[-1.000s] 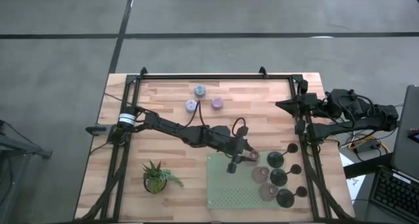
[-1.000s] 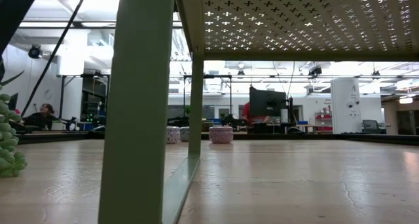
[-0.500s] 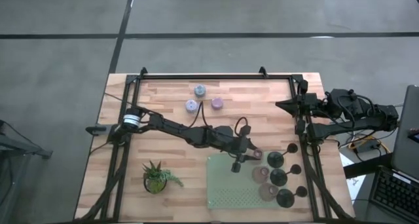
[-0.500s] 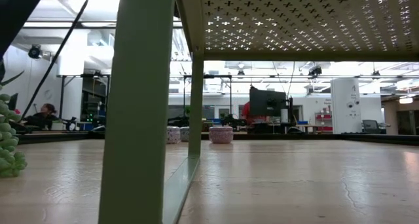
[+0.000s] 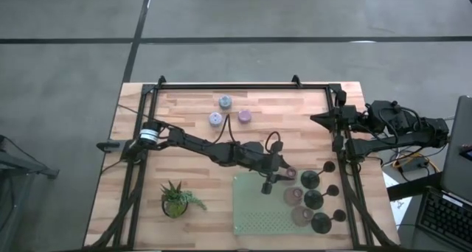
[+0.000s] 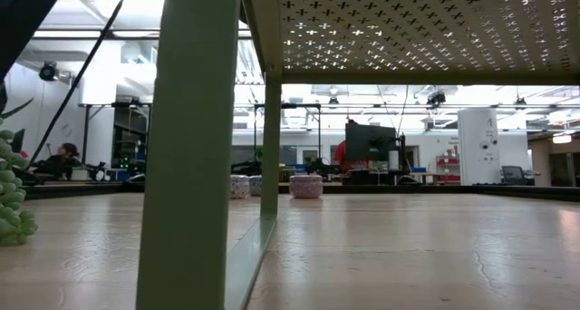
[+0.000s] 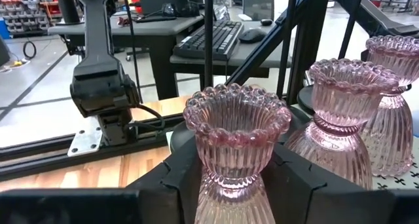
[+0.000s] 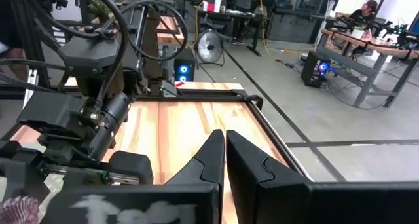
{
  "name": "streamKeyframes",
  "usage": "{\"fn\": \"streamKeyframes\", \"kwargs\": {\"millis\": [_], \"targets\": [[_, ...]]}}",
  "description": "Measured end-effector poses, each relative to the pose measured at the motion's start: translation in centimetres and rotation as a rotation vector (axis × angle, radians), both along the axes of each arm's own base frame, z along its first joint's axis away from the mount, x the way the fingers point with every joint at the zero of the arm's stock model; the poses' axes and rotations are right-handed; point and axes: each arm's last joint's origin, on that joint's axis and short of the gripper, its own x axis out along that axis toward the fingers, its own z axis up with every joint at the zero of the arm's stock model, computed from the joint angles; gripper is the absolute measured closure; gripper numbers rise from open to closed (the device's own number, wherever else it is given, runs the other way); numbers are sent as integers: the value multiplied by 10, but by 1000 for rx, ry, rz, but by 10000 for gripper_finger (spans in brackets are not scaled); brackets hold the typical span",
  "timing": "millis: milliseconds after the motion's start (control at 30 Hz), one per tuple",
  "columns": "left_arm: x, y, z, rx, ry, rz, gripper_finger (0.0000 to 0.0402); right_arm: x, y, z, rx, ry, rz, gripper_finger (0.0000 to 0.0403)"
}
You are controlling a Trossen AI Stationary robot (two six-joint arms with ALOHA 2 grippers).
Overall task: Pick & Place candle stick holders
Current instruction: Put the left pink glass candle holder on the shelf aligned with the other pink glass candle holder
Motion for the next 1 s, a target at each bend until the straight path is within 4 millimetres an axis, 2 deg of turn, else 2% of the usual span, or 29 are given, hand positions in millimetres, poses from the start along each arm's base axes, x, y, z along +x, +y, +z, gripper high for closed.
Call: {"fn": "streamKeyframes", "kwargs": {"millis": [567, 700, 1000], "targets": [[-1, -1, -2, -43, 21, -47, 251, 0, 0, -1, 1, 2, 0, 394], [0, -2, -2, -49, 29, -56, 230, 1, 0, -3, 0, 9, 0, 394], [-1, -2, -3, -57, 48, -56, 155, 2, 0, -4, 11, 11, -2, 394]]}}
